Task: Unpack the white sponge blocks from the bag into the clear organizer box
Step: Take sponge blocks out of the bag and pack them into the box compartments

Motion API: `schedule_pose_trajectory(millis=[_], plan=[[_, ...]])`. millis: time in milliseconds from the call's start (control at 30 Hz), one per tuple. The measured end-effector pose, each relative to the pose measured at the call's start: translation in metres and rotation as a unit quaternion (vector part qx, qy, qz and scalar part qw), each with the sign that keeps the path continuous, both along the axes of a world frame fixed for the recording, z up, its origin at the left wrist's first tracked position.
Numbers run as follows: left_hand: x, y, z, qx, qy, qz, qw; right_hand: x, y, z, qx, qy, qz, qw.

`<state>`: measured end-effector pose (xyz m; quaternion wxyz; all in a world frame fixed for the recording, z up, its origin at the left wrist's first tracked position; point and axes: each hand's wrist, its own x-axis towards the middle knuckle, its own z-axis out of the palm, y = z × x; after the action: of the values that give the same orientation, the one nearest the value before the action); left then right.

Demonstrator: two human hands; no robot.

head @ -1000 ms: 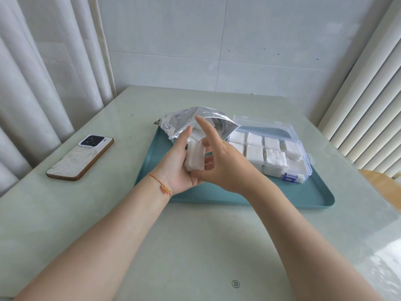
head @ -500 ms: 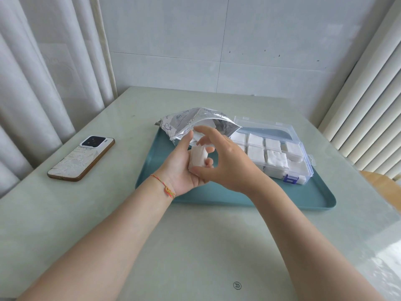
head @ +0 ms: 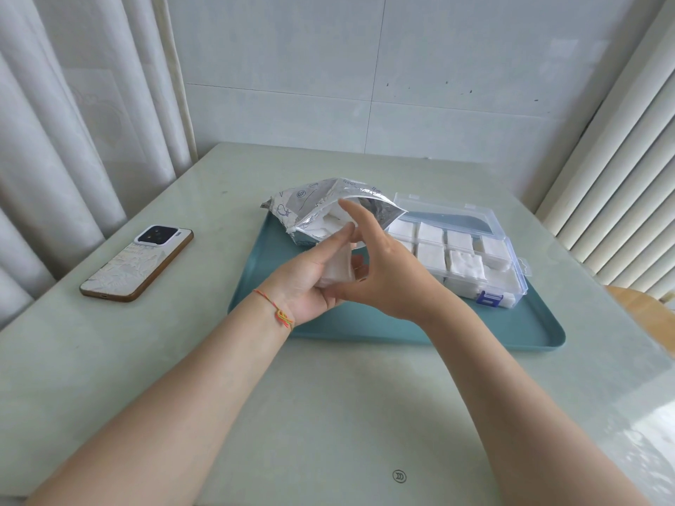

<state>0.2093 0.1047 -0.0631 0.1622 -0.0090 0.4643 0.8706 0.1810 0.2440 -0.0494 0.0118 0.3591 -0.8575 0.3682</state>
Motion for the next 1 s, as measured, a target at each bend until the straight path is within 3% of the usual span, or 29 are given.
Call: schedule_pose_trajectory(millis=[267, 500, 733, 867, 1000], plan=[[0.002, -0.002, 0.001, -0.026, -0.009, -0.014, 1.000, 0.004, 0.002, 0.005, 0.057, 0.000, 0.016, 0.998], [-0.001, -0.005, 0.000, 0.061, -0.047, 0.052, 0.996, 0.004, 0.004, 0.007, 0.011, 0.006, 0.009, 1.000], [0.007, 0.002, 0.008, 0.000, -0.024, 0.019, 1.000, 0.005, 0.000, 0.004, -0.007, 0.005, 0.008, 1.000], [0.005, -0.001, 0.005, -0.009, -0.059, 0.015, 0.998, 0.003, 0.003, 0.005, -0.009, 0.000, 0.001, 1.000], [0.004, -0.003, 0.004, -0.008, -0.070, -0.020, 0.997, 0.005, 0.005, 0.013, -0.071, -0.015, -0.016, 0.997]])
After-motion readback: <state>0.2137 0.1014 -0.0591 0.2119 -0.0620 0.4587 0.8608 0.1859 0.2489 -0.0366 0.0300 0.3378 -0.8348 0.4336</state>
